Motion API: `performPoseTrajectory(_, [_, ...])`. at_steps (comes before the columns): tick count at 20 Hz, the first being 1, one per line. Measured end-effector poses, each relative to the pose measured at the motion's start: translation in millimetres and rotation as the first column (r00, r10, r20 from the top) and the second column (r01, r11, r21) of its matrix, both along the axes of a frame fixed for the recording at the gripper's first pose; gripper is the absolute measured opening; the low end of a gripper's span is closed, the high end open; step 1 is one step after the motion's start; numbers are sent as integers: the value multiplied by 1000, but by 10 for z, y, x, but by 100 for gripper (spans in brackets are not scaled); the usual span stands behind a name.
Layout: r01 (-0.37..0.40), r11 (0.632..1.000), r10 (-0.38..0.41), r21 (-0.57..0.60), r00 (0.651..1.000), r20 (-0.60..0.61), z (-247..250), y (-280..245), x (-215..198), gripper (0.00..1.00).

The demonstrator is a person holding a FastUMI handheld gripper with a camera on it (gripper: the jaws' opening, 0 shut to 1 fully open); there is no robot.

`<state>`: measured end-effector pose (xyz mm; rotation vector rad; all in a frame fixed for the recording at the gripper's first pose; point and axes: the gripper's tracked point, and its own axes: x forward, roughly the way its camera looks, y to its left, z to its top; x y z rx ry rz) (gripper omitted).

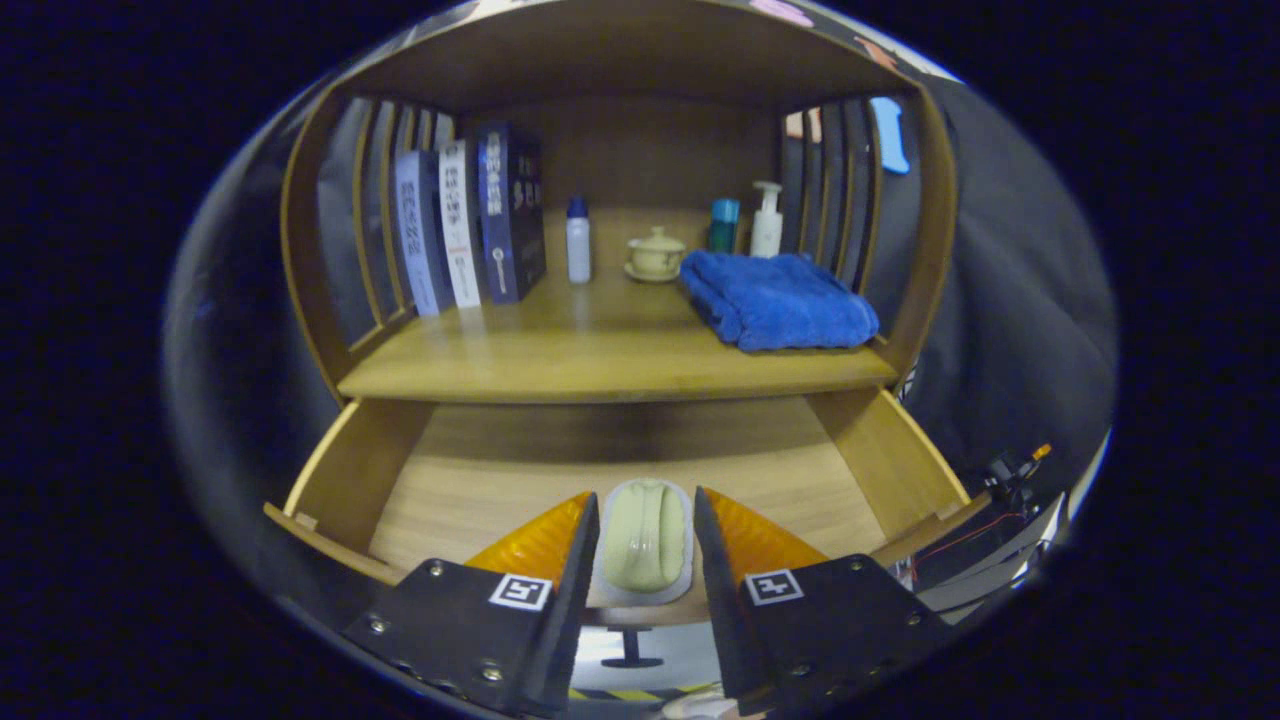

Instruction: Pull open the drawer, take out the items inside it, and place them on the countertop above the cabinet.

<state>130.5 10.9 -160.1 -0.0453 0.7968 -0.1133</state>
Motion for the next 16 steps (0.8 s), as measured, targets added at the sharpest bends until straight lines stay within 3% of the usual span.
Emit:
performPoseTrajectory(4, [-8,1000,11,18,987,-162,-399,70,88,56])
performPoseTrajectory(8, [30,999,-26,11,964,-264,-710,28,54,56])
performPoseTrajectory(9, [21,1000,-17,11,962,-272,-777,38,59,56])
performPoseTrajectory(11, [1,1000,2,13,964,-265,-761,56,99,38])
performPoseTrajectory(12, [8,1000,-6,7,970,-242,-738,30,111,34])
performPoseTrajectory(16, [16,1000,-17,-6,982,-188,-763,10,200,35])
